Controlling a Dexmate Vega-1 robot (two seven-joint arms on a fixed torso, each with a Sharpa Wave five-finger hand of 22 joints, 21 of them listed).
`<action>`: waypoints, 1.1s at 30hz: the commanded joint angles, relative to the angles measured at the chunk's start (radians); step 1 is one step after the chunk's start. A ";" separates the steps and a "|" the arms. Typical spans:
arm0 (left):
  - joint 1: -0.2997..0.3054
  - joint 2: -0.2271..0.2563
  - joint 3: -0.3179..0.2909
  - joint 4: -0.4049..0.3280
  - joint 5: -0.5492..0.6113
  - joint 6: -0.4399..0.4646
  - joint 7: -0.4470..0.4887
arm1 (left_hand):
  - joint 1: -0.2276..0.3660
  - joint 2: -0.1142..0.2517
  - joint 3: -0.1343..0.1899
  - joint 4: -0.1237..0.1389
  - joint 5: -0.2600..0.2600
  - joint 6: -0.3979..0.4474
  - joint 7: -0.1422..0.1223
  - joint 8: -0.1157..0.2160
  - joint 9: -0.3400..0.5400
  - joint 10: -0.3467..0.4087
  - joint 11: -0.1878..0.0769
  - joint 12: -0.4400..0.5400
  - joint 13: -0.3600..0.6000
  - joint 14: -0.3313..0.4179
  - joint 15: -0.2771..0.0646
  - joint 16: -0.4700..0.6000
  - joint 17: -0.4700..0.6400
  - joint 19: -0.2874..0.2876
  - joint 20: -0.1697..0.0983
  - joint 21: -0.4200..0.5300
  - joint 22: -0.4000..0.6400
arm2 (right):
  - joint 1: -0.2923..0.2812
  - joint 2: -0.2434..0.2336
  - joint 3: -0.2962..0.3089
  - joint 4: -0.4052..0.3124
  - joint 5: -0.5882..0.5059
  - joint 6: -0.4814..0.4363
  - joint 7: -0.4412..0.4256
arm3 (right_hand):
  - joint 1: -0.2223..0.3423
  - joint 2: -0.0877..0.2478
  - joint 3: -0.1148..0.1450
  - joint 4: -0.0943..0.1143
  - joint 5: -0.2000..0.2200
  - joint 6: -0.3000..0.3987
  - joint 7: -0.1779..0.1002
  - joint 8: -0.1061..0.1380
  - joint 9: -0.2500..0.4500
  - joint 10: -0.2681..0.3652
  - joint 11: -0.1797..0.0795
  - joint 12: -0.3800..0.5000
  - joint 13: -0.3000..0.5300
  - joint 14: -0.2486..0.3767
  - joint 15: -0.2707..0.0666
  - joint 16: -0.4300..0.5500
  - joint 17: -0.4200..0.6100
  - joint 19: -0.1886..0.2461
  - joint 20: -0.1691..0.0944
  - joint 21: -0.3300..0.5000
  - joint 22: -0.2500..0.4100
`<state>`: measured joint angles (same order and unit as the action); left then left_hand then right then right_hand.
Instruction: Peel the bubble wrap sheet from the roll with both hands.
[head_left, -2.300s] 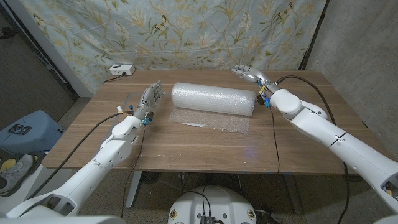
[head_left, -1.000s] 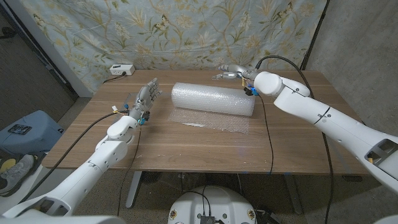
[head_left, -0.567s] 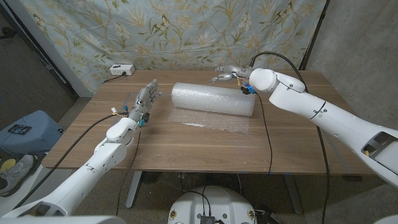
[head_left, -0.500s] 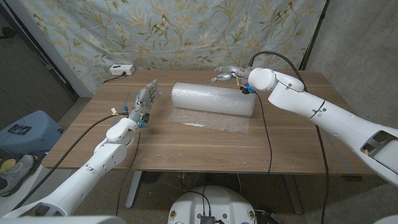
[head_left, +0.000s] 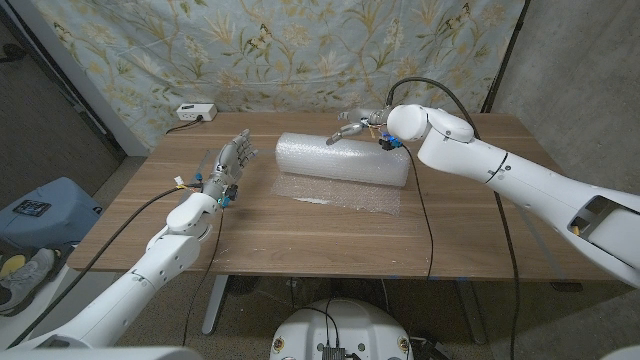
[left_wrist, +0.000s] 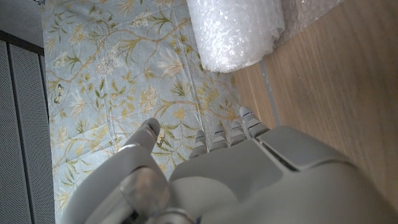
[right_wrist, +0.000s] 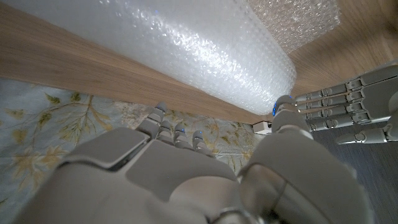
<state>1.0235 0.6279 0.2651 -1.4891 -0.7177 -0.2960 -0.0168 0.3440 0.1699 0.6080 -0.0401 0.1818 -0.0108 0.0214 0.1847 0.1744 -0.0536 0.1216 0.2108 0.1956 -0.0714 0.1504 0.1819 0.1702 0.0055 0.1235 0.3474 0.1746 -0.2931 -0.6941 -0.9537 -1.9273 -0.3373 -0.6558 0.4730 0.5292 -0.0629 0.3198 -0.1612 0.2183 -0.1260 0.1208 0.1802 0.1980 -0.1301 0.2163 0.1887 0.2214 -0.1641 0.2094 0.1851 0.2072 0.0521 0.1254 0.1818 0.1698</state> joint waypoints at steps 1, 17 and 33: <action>0.010 0.001 -0.008 0.000 -0.017 -0.005 -0.015 | 0.011 -0.003 0.004 -0.007 0.005 -0.005 0.007 -0.002 0.004 -0.001 0.007 0.003 0.000 0.000 0.009 0.000 0.001 0.007 0.003 -0.004 0.002 | 0.090 0.053 -0.102 0.049 -0.091 -0.025 0.090 | 0.006 -0.012 -0.003 0.002 0.007 -0.011 0.072 0.008 0.004 -0.014 0.002 0.007 0.006 -0.030 0.003 0.005 0.005 -0.011 0.004 0.004 0.004; -0.001 -0.010 -0.005 0.028 -0.023 -0.007 -0.023 | 0.011 -0.001 0.003 -0.009 0.005 -0.004 0.008 -0.001 0.004 -0.001 0.009 0.003 0.000 0.001 0.010 0.001 0.002 0.009 0.005 -0.007 0.003 | 0.160 0.120 -0.155 0.165 -0.128 -0.001 0.195 | 0.021 -0.029 -0.021 0.010 0.028 -0.053 0.062 0.008 0.006 -0.062 0.002 0.010 0.018 -0.061 0.002 0.007 0.009 -0.042 0.001 0.005 0.005; -0.008 -0.016 -0.003 0.042 -0.024 -0.005 -0.022 | 0.012 0.000 0.001 -0.012 0.006 -0.002 0.010 0.000 0.005 0.004 0.012 0.005 0.000 0.005 0.011 0.002 0.002 0.012 0.005 -0.011 0.003 | 0.181 0.159 -0.187 0.232 -0.142 -0.015 0.242 | 0.035 -0.037 -0.036 0.015 0.045 -0.087 0.072 0.009 0.008 -0.086 0.003 0.016 0.026 -0.079 0.002 0.010 0.012 -0.061 0.009 0.005 0.005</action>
<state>1.0206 0.6174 0.2606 -1.4591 -0.7389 -0.3013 -0.0366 0.3439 0.1698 0.6081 -0.0485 0.1817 -0.0109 0.0214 0.1847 0.1743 -0.0482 0.1270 0.2108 0.1956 -0.0675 0.1542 0.1819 0.1699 0.0146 0.1251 0.3400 0.1745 -0.1329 -0.5658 -1.1166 -1.7467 -0.4735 -0.6682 0.6806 0.5555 -0.0971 0.2896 -0.1474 0.2554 -0.1667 0.1197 0.1852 0.2026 -0.1670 0.2174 0.2001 0.2445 -0.1676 0.2128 0.1891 0.2165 0.0005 0.1270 0.1828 0.1698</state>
